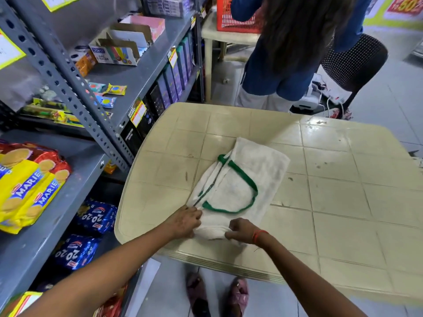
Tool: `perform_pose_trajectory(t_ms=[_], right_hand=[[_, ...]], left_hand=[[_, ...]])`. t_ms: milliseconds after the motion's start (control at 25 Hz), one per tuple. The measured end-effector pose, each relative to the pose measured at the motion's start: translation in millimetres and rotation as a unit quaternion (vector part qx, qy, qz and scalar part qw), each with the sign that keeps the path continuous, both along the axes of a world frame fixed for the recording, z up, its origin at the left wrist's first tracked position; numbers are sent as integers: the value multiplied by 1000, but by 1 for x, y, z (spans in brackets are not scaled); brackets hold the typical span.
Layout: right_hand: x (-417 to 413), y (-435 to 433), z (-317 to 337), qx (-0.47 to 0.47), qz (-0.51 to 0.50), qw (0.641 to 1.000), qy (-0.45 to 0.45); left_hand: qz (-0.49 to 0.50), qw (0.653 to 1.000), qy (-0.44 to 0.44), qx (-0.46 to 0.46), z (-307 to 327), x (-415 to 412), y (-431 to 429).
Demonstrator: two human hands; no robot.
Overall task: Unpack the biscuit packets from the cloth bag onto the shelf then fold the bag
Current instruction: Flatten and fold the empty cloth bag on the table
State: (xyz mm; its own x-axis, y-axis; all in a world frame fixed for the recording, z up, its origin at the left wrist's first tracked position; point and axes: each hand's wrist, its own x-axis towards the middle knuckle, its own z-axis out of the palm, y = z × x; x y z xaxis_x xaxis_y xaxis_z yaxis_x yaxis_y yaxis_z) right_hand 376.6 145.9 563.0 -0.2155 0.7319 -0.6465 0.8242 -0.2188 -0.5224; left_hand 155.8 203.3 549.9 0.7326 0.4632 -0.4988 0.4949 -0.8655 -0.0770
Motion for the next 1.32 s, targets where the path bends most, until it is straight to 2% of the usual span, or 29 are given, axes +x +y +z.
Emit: perform_pose_trajectory(t_ms=[80, 160, 280, 400, 480, 600, 680, 760, 880, 960, 1000, 1080, 1120, 1200, 1320], right_hand=[[20, -3, 11, -118, -38, 991, 45], [39, -10, 18, -230, -75, 966, 91], [61, -9, 29, -263, -94, 955, 102], [80, 16, 49, -188, -160, 963, 106], [95, 42, 56, -94, -223, 965, 104], [111, 86, 57, 35, -325, 938, 116], [118, 115, 53, 82, -344, 931, 92], [123, 138, 41, 127, -326, 937, 15], [115, 153, 25, 205, -370, 904, -59], [97, 141, 12, 282, -343, 892, -86], [87, 125, 2, 316, -281, 902, -89], [70, 77, -22, 358, -88, 926, -80], [65, 53, -33, 366, 12, 925, -101], [70, 24, -53, 318, 132, 929, -136], [75, 19, -74, 317, 138, 919, -188]], left_hand=[[104, 982, 11, -157, 10, 14, -12], [177, 942, 3, -285, 28, 26, -14], [206, 907, 10, -367, 52, 39, 0], [230, 908, -35, -350, 75, 53, 37], [277, 901, -94, -319, 86, 64, 71], [321, 903, -171, -227, 95, 83, 116], [347, 900, -193, -180, 85, 95, 139], [388, 883, -218, -148, 68, 105, 154], [462, 834, -296, -63, 45, 118, 151], [411, 849, -327, 53, 30, 119, 128], [334, 874, -341, 90, 22, 115, 110], [130, 936, -312, 97, -1, 96, 68], [58, 956, -278, 78, -13, 82, 51], [13, 980, -196, 35, -36, 56, 40], [41, 995, -95, 17, -42, 51, 45]])
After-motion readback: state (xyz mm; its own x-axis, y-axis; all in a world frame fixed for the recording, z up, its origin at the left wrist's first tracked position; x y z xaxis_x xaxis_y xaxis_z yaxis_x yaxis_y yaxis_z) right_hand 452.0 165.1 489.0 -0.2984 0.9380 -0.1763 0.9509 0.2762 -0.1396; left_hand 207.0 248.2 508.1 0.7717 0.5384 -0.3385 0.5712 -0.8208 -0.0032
